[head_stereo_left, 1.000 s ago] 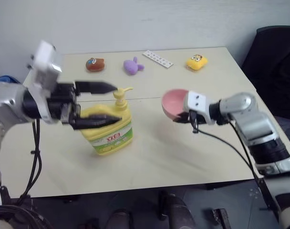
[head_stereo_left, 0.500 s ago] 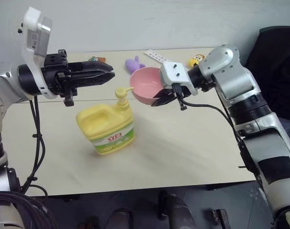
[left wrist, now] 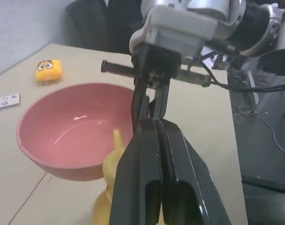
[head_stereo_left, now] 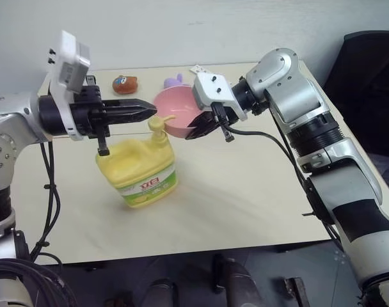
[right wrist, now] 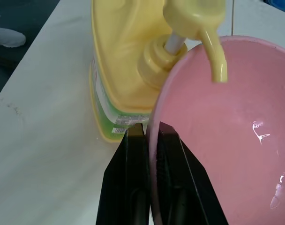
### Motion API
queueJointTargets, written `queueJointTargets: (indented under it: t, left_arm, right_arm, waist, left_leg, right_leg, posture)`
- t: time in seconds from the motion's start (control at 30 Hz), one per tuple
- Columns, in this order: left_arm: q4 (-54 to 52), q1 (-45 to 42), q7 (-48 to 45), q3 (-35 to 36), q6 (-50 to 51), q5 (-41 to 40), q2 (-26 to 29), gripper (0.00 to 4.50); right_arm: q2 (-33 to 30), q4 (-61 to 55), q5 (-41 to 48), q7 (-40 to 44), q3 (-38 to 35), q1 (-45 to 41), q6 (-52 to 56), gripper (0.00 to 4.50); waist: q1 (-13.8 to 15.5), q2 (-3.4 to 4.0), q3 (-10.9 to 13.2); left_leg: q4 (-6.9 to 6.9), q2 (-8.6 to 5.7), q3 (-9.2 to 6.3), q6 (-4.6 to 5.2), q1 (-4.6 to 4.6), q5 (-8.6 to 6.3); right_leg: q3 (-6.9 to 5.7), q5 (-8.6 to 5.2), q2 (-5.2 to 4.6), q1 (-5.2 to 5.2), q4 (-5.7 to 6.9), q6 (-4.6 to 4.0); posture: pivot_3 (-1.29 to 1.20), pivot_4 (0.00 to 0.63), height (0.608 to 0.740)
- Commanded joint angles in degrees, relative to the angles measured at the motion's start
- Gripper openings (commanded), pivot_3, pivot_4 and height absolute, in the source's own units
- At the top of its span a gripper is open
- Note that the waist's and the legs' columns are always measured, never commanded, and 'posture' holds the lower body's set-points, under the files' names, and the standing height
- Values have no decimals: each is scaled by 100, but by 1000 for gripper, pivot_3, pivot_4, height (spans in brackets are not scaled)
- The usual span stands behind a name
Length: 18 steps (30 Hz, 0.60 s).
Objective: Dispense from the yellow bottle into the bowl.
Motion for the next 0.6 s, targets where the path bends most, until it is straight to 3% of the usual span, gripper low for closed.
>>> queueJointTargets:
  t: [0.03,0.6]
  left_arm:
    - [-71,-85,190,93,-202,189,-96,76]
    - [-139,127,-337,-293,-576,892,90,76]
  right_arm:
    - [-51,-331,241,352,-11,-225,55,0]
    - [-86,158,40,351,58,-403,-406,0]
  waist:
    - [5,0,0]
    - [-1,0,0]
  left_leg:
    - [0,0,0,0,0,0]
    - [-3,1,1,0,-3,0]
  right_leg:
    - [0,0,0,0,-1,0]
    - [-2,-1,0,-4,-2,-1]
  posture:
    - [0,150,740]
    - [0,150,740]
